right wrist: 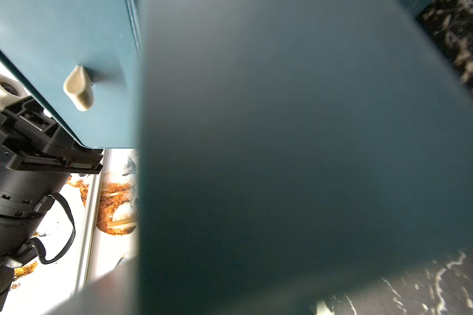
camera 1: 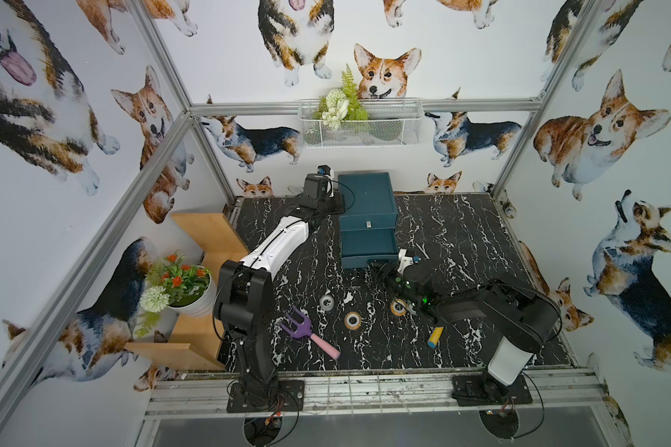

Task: Place the transparent tape into the drawer according to color
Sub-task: Open the drawer in the storage box, then pick up the tape from the center of the board.

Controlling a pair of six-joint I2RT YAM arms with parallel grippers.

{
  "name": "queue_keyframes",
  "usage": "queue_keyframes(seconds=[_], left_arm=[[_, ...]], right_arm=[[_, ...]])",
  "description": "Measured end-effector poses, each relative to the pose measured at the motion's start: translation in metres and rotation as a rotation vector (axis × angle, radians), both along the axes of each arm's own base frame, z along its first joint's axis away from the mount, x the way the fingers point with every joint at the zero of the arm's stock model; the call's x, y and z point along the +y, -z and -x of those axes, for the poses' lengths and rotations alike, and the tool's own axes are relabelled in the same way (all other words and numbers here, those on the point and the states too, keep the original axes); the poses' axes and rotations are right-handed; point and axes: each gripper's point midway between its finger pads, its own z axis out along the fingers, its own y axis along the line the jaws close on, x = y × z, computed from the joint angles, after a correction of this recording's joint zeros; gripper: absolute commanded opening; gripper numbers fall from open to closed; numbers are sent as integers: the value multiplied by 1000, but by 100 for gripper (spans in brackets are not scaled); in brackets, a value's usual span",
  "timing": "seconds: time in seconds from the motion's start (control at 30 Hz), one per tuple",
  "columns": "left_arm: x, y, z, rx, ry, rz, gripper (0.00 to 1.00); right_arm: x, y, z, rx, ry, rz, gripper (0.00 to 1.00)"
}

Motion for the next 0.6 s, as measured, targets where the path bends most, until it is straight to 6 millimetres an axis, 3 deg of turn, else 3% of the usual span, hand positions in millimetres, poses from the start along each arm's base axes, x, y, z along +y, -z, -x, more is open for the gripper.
queue_keyframes(seconds=[0.17,0.6], left_arm=[[0,0,0,-1,0,0,24],[0,-1,-1,1,1,0,24]], right_arm=[[2,-2,4,4,-19,-6,57],[-10,-4,29,29,-54,8,59]])
